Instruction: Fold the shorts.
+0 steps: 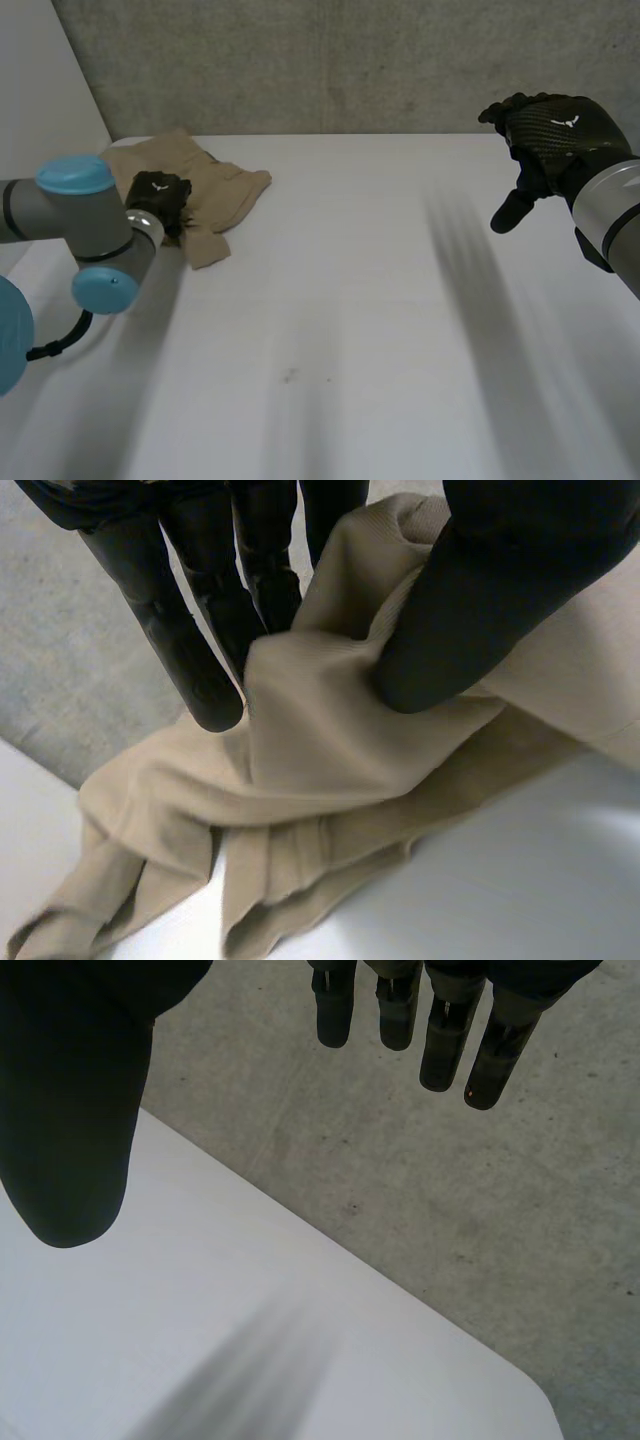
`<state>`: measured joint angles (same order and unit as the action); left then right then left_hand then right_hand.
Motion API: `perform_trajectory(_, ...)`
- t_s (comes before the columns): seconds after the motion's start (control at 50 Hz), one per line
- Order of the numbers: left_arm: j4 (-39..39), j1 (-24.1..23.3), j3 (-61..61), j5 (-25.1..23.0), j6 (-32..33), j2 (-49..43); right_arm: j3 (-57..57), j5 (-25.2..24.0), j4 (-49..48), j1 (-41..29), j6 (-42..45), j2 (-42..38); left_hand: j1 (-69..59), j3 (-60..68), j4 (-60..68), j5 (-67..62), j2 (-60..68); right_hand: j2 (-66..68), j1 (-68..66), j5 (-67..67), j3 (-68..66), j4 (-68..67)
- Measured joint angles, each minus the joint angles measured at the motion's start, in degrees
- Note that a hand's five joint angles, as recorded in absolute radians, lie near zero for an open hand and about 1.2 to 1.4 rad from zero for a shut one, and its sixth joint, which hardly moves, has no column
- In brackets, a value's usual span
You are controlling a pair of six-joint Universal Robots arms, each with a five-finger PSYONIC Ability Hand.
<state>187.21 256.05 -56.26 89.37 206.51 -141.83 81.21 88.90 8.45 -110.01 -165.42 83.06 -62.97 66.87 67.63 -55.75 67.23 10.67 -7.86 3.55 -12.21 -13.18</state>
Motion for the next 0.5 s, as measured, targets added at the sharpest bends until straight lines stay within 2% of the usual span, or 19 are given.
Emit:
perform_trajectory(0.12, -0.4, -5.8, -3.8, 0.4, -5.5, 6.8, 0.0, 0.0, -0.1, 0.3, 0.1, 0.1, 0.0, 0.3, 0.5, 0.0, 0.3, 0.0, 0.0, 0.0, 0.0, 0.0)
perform_trajectory(0.2, -0.6, -12.5, -9.9, 0.4, -12.3, 13.7, -0.3, 0.0, -0.2, 0.3, 0.0, 0.3, 0.0, 0.6, 0.6, 0.0, 0.5, 0.0, 0.0, 0.0, 0.0, 0.0)
perform_trajectory(0.24, -0.9, -16.8, -13.0, 0.4, -15.7, 16.5, -0.5, 0.0, -0.2, 0.4, 0.0, 0.5, 0.0, 0.7, 0.6, 0.0, 0.7, 0.0, 0.0, 0.0, 0.0, 0.0)
perform_trajectory(0.32, -1.9, -28.5, -19.8, 0.3, -22.8, 21.2, -1.0, -0.1, -0.3, 0.7, 0.0, 0.8, 0.3, 0.1, -0.6, 0.6, -0.4, 0.0, 0.0, 0.0, 0.0, 0.0)
perform_trajectory(0.36, -2.3, -31.8, -21.4, 0.3, -24.3, 21.9, -1.1, -0.1, -0.2, 1.0, 0.0, 0.8, 4.6, -7.1, -7.2, 6.0, -7.4, 0.0, 0.0, 0.0, 0.0, 0.0)
perform_trajectory(0.4, -3.0, -36.1, -23.4, 0.4, -25.6, 22.1, -1.1, -0.1, -0.2, 1.5, 0.1, 0.9, 28.9, -29.1, -30.2, 28.6, -30.5, 0.0, 0.0, 0.0, 0.0, 0.0)
perform_trajectory(0.44, -3.4, -37.7, -24.1, 0.4, -26.0, 22.1, -1.1, -0.2, -0.2, 1.7, 0.1, 1.0, 31.6, -32.6, -33.1, 31.5, -33.2, 0.0, 0.0, 0.0, 0.0, 0.0)
perform_trajectory(0.46, -3.9, -39.0, -24.6, 0.6, -26.1, 22.1, -1.1, -0.2, -0.1, 1.9, 0.1, 1.0, 36.0, -37.7, -38.9, 37.5, -38.3, 0.0, 0.0, 0.0, 0.0, 0.0)
perform_trajectory(0.5, -4.5, -39.8, -25.0, 1.0, -26.1, 22.2, -1.1, -0.3, -0.1, 2.1, 0.1, 1.1, 36.4, -39.6, -41.0, 39.5, -40.3, 0.0, 0.0, 0.0, 0.0, 0.0)
